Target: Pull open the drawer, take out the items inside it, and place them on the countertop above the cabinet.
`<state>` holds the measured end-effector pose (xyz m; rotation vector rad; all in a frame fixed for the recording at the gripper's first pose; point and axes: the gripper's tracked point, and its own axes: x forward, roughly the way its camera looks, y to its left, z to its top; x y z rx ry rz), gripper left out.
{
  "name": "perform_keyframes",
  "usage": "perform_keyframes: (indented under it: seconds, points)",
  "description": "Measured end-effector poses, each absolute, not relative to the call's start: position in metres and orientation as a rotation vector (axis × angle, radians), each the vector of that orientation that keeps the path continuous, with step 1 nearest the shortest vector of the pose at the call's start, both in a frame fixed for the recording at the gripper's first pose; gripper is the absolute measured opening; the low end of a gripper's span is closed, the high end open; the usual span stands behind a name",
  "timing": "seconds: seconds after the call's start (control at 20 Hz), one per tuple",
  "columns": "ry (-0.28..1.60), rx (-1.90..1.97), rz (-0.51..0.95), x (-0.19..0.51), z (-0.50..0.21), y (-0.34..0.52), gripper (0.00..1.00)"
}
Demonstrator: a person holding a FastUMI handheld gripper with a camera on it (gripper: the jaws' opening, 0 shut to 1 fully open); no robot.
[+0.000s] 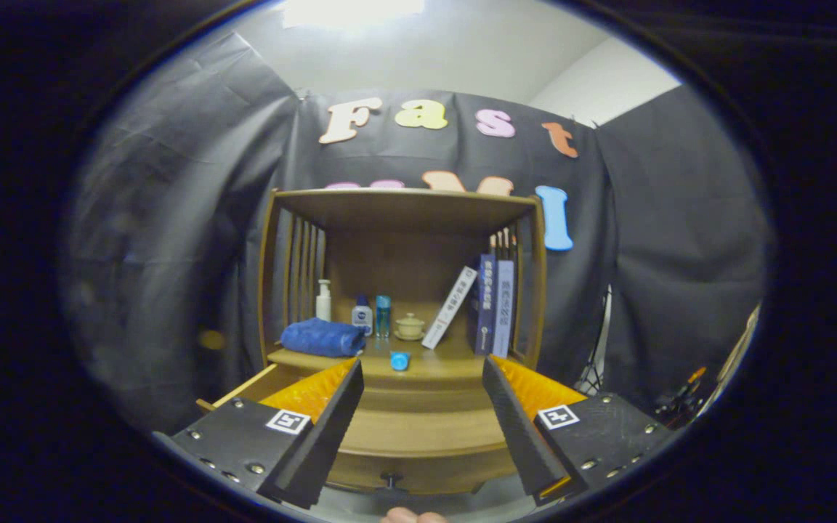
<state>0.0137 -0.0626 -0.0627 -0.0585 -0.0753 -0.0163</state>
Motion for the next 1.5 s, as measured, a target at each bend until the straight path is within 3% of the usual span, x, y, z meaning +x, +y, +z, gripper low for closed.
perform_keyframes:
  seconds: [0.75, 1.5]
  points:
    - [0.159, -0.031, -0.005, 0.011, -0.232, -0.063, 0.98]
    - [0.170, 0.071, 0.053, 0.088, -0.269, -0.020, 0.99]
